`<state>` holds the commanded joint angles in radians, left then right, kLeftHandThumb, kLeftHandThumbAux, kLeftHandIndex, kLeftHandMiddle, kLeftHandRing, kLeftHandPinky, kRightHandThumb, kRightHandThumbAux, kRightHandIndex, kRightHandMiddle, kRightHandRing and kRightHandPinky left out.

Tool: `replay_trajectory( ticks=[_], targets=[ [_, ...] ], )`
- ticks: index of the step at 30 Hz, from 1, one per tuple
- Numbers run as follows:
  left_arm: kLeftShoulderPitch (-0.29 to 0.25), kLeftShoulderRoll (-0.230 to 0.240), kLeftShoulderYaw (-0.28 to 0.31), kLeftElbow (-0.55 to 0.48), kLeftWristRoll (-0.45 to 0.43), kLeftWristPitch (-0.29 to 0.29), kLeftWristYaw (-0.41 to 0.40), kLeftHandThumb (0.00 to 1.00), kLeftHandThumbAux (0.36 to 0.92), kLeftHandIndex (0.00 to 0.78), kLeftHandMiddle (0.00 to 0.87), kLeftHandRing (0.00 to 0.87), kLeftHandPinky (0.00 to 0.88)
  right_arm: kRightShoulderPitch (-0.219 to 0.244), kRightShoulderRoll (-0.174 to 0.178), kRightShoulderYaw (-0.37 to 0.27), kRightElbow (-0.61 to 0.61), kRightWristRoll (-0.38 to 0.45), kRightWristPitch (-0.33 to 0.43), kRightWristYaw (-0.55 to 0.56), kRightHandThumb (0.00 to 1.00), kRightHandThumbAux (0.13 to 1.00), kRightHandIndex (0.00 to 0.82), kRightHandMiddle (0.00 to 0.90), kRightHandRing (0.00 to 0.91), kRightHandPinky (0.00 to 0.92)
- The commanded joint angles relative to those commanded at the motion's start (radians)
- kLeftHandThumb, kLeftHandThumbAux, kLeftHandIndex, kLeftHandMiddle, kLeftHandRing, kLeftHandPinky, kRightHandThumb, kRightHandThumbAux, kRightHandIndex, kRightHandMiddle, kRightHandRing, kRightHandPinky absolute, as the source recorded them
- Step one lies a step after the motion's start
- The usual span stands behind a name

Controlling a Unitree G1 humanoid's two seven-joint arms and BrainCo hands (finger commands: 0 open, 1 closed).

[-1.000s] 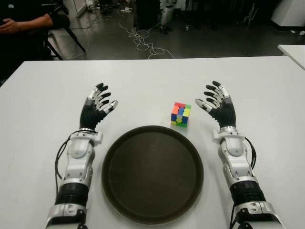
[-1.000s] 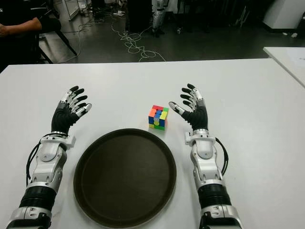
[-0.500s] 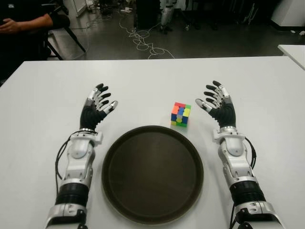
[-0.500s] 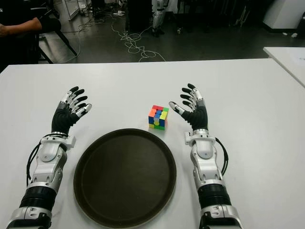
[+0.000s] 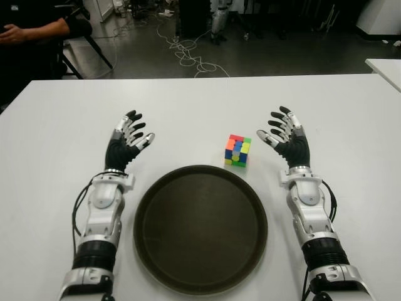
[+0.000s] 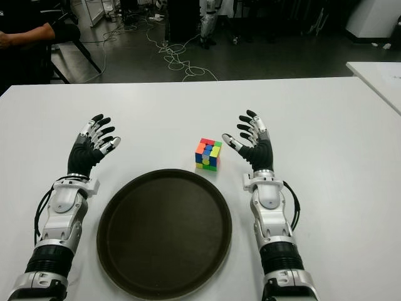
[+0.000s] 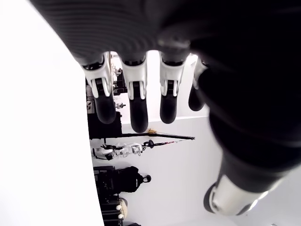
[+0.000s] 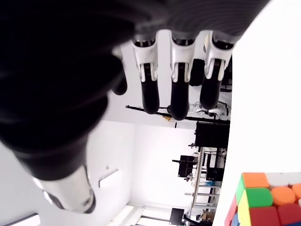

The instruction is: Pick up the Rubik's Cube and put it in the plate

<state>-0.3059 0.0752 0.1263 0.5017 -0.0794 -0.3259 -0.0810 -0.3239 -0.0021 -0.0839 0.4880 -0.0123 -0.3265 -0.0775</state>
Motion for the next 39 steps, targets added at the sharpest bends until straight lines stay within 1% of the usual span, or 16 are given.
replay_trajectory(
  ticks=[13,17,25,29,33,36,39],
  targets=[
    [-0.005,0.005,0.0,0.017,0.003,-0.016,-0.005,0.089,0.772,0.076,0.149,0.149,0.16,-0.004,0.003,-0.001,0.006,-0.003,-0.002,-0.009,0.147,0.78,0.165,0.23,0.232,0.241],
    [-0.006,0.006,0.001,0.023,0.001,-0.02,-0.007,0.092,0.765,0.078,0.151,0.151,0.168,-0.003,0.003,-0.001,-0.001,-0.002,0.006,-0.01,0.147,0.783,0.163,0.231,0.231,0.246],
    [-0.008,0.005,0.001,0.023,0.0,-0.014,-0.008,0.102,0.772,0.077,0.156,0.159,0.181,-0.011,-0.003,-0.008,0.0,0.002,0.012,-0.01,0.144,0.79,0.16,0.228,0.225,0.239],
    [-0.012,0.004,-0.002,0.026,0.003,-0.014,-0.007,0.095,0.776,0.079,0.159,0.161,0.165,-0.016,-0.011,-0.015,-0.001,0.005,0.005,-0.005,0.115,0.789,0.152,0.221,0.217,0.224],
    [-0.015,0.003,-0.003,0.03,0.007,-0.016,-0.002,0.096,0.788,0.084,0.163,0.163,0.176,-0.021,-0.019,-0.017,0.003,0.006,-0.006,0.001,0.079,0.783,0.148,0.214,0.204,0.198],
    [-0.018,0.003,-0.003,0.037,0.008,-0.018,0.0,0.098,0.786,0.083,0.162,0.164,0.181,-0.027,-0.029,-0.019,0.002,0.006,-0.015,0.008,0.067,0.784,0.149,0.212,0.198,0.189],
    [-0.023,0.002,-0.001,0.056,0.01,-0.031,0.002,0.098,0.779,0.085,0.16,0.165,0.186,-0.058,-0.049,-0.014,-0.014,-0.01,-0.011,0.007,0.035,0.781,0.13,0.196,0.177,0.161]
  ],
)
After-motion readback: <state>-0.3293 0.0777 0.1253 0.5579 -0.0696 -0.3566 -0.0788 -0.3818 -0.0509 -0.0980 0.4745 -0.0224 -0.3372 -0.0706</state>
